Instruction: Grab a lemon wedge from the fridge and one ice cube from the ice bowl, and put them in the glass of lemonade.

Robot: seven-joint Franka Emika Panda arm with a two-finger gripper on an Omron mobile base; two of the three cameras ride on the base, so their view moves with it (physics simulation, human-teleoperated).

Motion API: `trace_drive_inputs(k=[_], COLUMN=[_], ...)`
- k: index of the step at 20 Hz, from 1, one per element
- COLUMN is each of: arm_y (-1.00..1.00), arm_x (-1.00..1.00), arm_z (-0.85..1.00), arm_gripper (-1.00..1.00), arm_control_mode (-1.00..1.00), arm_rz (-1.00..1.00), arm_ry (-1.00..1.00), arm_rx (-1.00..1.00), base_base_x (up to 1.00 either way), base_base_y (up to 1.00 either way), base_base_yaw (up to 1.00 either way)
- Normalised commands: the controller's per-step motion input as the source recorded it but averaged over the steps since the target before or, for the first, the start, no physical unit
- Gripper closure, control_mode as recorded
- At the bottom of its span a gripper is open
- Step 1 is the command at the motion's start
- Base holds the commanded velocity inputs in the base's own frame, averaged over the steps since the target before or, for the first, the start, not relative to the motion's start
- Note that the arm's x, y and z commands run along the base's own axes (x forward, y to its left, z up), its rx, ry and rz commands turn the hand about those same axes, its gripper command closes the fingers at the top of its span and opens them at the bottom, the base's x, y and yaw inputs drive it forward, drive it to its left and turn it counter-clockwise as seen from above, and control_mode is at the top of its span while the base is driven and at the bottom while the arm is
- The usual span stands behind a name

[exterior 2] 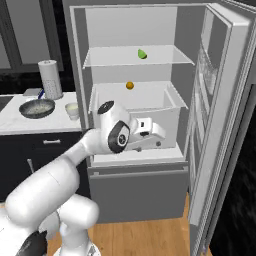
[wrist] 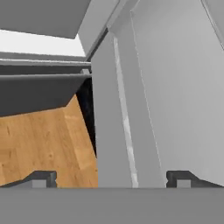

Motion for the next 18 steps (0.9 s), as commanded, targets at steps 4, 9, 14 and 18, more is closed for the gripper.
trace_drive_inputs(k=[4,9,14,18], arm_y=[1.0,1.0,1.0,0.93], arm_x=[-0.87,-0.62,-0.37,-0.76], arm_z=[0.17,0.13,0.21,-0.04], arm_gripper=[-1.0,-1.0,-1.0,-1.0], arm_control_mode=[-1.0,-1.0,-1.0,-1.0], arm_rz=[0.0,0.0,0.0,0.06], arm_ry=[-0.75,-0.51,-0.22,-0.17], arm_rx=[0.18,0.27,0.31,0.18], base_base_x=[0.0,0.0,0.0,0.0], base_base_y=[0.0,0.0,0.0,0.0], base_base_yaw=[0.0,0.0,0.0,0.0])
